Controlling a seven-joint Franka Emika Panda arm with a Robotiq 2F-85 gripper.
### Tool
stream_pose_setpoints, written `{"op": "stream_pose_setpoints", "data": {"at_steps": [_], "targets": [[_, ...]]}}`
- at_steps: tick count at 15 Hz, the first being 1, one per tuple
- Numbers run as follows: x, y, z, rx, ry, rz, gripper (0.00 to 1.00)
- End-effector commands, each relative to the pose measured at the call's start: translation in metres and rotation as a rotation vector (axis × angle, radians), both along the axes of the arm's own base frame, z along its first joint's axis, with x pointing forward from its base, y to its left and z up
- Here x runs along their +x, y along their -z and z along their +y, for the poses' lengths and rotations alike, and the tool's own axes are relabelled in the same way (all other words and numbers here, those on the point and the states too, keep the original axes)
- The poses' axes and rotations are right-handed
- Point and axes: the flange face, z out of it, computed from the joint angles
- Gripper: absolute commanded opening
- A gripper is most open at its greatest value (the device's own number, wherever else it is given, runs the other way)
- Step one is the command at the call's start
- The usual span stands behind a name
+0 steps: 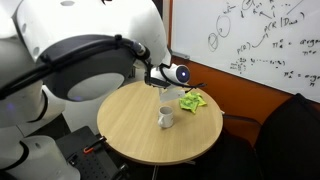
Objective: Put the marker in the mug
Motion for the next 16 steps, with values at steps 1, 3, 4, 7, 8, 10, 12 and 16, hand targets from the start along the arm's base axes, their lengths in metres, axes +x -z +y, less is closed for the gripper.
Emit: {"op": "stream_pose_setpoints", "data": {"at_steps": [1, 3, 4, 7, 8, 10, 12, 16], "targets": [[-0.015, -0.005, -0.011, 0.070, 0.047, -0.061, 0.06], [-0.024, -0.005, -0.018, 0.080, 0.072, -0.072, 0.06], [-0.028, -0.005, -0.021, 0.078, 0.087, -0.079, 0.06], [-0.040, -0.006, -0.028, 0.059, 0.119, -0.107, 0.06], [-0.044, -0.007, -0.028, 0.052, 0.122, -0.116, 0.06], [-0.048, -0.008, -0.028, 0.029, 0.135, -0.099, 0.06], [-0.050, -0.010, -0.026, 0.000, 0.140, -0.086, 0.06], [-0.052, -0.016, -0.018, -0.051, 0.172, -0.042, 0.06]]}}
